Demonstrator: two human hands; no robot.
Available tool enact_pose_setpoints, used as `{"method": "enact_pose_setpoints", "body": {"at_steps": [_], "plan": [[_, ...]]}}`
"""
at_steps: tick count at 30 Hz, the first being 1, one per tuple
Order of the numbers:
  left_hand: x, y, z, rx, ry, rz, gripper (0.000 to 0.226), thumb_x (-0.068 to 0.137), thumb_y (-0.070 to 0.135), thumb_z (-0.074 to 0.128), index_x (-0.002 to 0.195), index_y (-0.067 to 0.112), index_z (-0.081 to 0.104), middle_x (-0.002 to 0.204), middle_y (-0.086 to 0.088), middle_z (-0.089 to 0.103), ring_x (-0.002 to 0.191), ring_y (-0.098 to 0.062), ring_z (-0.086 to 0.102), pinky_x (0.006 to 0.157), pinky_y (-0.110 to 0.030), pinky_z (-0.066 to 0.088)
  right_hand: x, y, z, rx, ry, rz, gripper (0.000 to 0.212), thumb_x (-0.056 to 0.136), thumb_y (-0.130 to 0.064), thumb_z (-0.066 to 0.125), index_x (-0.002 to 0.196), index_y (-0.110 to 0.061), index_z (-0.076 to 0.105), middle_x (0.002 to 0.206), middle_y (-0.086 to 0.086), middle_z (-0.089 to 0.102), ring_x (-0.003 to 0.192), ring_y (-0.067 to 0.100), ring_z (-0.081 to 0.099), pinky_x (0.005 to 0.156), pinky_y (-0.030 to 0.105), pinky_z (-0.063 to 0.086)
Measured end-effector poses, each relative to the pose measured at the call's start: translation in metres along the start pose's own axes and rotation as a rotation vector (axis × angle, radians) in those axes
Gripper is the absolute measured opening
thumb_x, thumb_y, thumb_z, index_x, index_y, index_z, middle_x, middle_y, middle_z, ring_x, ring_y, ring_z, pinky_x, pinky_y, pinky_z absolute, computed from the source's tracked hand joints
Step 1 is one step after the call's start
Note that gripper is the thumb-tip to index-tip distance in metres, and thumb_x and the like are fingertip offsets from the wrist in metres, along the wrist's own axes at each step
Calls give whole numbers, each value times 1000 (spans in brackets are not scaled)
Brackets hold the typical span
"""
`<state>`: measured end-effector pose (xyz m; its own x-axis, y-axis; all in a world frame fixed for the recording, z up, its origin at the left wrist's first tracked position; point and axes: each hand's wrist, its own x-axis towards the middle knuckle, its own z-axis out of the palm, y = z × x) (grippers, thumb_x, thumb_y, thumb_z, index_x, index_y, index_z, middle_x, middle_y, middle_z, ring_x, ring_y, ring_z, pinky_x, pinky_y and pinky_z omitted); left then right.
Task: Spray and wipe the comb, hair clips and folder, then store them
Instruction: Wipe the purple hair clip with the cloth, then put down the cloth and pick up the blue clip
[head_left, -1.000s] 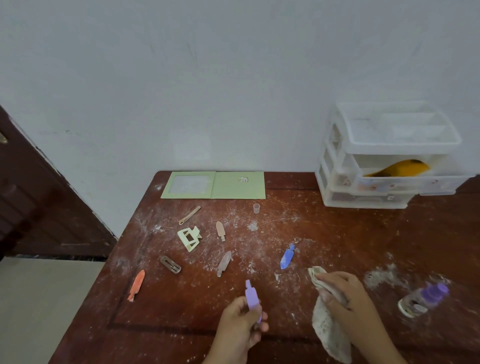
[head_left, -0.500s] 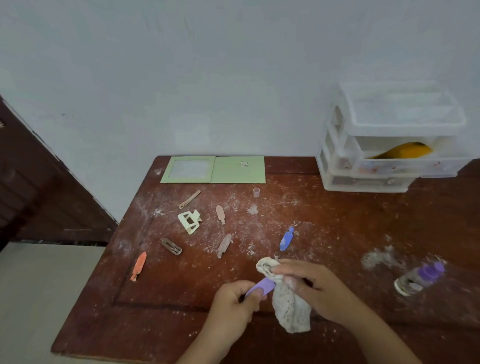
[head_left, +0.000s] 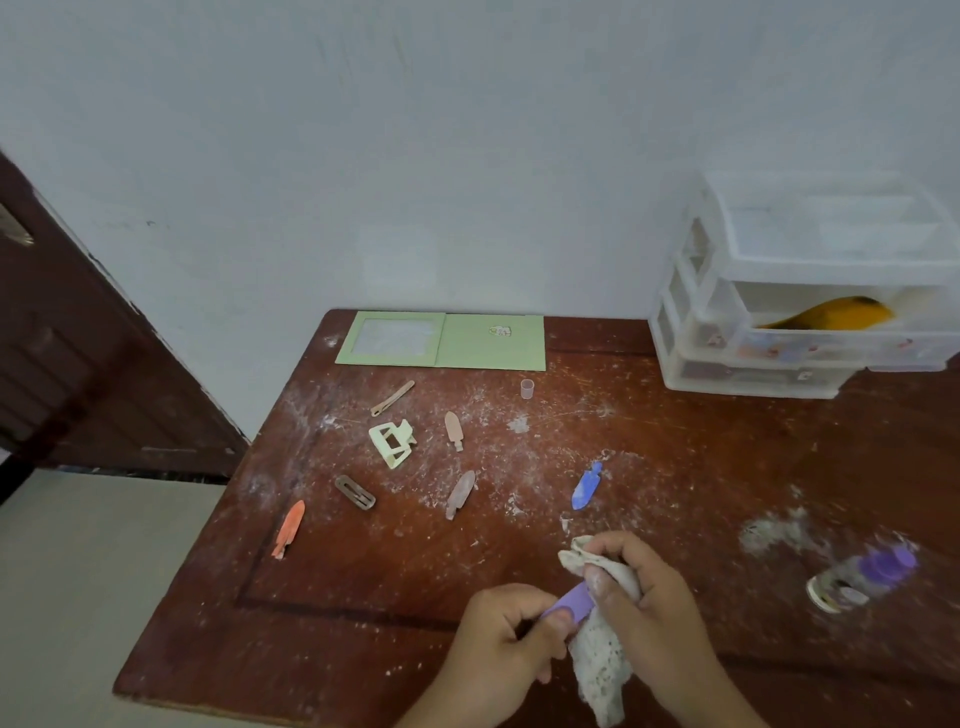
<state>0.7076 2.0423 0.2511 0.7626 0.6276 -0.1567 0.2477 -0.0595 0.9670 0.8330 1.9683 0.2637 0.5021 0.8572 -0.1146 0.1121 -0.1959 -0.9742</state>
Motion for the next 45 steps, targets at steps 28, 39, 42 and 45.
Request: {"method": "enact_pose_setpoints", "body": {"at_steps": [28,39,42,45], "plan": [[69,26,9,-172,224,-193,16,85,1,58,84,15,66,45,2,62,40,-5,55,37,-15,39,73,52,-92,-968,461,-215,39,73,-36,46,86,-12,73,86,7,72,82,29,68,72,51,51],[249,159,101,170,-8,224,19,89,5,50,101,6,64,67,-2,66,50,2,59,61,-19,52,159,1,-258,-1138,712,-123,43,88,-24,29,75,-10,67,82,11,66,78,30,63,67,43,46],[286,176,130,466,15,340,21,87,13,50,100,8,66,89,-8,68,82,-15,61,68,-22,38,164,7,-266,-1165,708,-135,38,80,-27,37,73,-7,69,82,12,69,80,32,67,68,44,52],[305,175,148,557,-65,273,18,86,12,48,91,9,65,82,-6,57,79,-17,50,68,-25,39,161,9,-264,-1113,695,-147,39,74,-30,39,76,-7,70,86,13,70,84,35,68,66,49,54]]}}
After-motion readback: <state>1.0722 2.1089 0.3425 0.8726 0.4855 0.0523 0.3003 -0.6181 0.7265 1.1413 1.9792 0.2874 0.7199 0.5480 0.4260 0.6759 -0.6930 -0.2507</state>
